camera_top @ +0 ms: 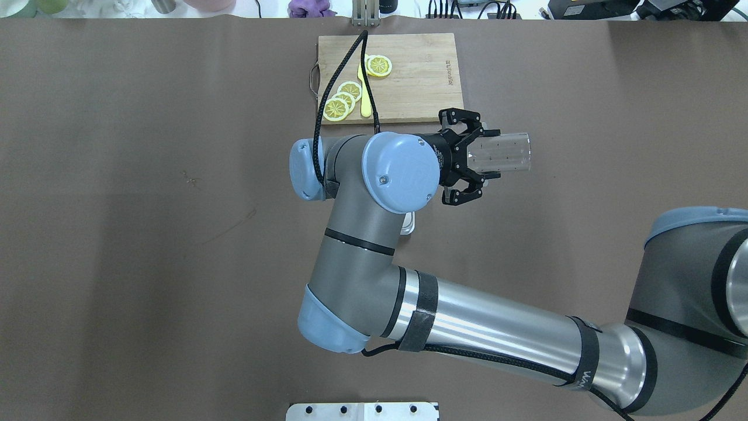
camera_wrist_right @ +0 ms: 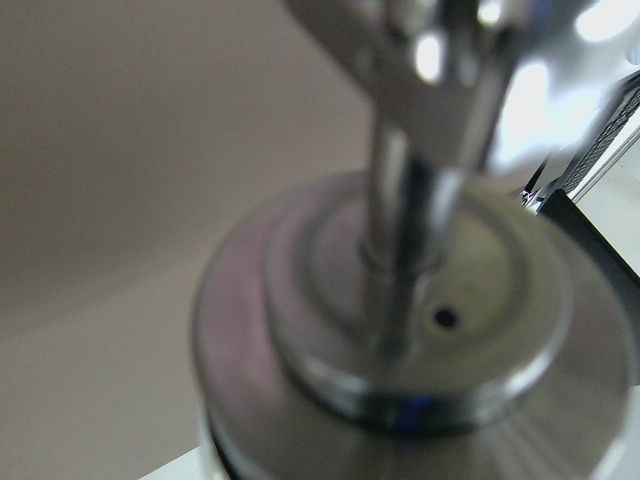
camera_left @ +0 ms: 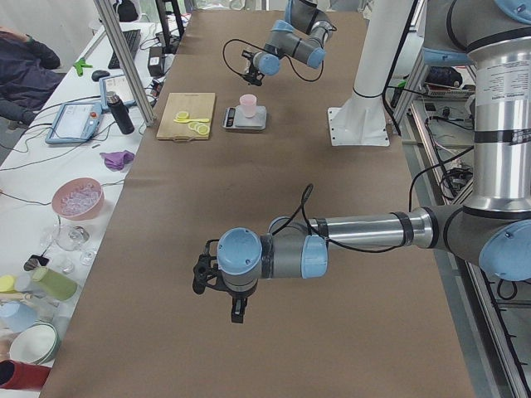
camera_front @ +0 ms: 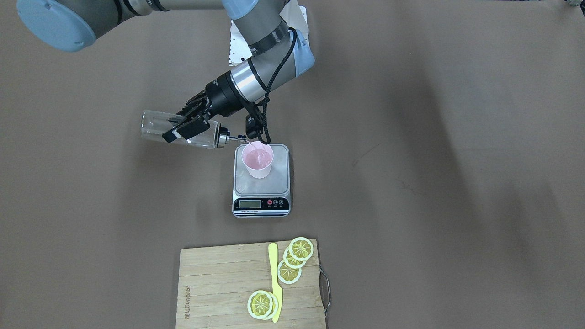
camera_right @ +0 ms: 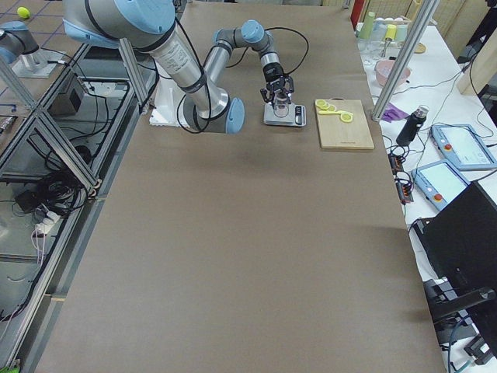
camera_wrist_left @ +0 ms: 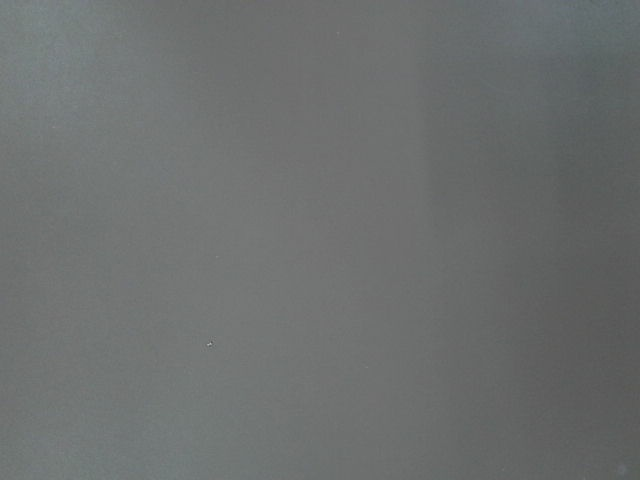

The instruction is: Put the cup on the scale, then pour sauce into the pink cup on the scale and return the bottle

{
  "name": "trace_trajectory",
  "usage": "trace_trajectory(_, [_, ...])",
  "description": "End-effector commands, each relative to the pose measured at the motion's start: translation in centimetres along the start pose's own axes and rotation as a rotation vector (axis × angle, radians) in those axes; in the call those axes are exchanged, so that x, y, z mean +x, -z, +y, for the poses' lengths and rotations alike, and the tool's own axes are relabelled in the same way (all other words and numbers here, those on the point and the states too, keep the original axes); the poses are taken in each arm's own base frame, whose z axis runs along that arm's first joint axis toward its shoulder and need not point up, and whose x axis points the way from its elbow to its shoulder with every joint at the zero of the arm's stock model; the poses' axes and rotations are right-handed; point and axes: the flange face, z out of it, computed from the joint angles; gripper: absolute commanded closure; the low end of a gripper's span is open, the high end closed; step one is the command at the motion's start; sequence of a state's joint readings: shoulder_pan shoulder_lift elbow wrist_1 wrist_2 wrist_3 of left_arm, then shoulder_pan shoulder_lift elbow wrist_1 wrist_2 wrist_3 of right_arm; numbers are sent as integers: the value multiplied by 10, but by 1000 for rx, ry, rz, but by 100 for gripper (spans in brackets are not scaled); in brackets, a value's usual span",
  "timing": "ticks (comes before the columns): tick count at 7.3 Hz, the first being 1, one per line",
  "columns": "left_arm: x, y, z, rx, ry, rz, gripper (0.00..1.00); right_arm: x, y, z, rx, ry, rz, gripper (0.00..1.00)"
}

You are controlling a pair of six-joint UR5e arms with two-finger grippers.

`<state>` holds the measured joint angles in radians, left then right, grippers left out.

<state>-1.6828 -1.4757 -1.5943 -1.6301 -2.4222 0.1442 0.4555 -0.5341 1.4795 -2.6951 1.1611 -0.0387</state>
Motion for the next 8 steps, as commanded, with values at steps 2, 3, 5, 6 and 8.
trace_trajectory(2, [1,1,-1,3,-4,0,2,-3,-10,-11,65,-32,2,100])
trace_trajectory(3, [1,1,-1,3,-4,0,2,-4,-16,-12,85,-42,1,100])
trace_trajectory(5, [1,1,-1,3,-4,0,2,-12,-33,15,183,-72,6,100])
trace_trajectory(6, [2,2,-2,11,-13,-2,2,-12,-39,32,231,-91,4,100])
trace_trajectory(8, [3,3,-2,19,-20,-3,2,4,-35,65,333,-125,-12,100])
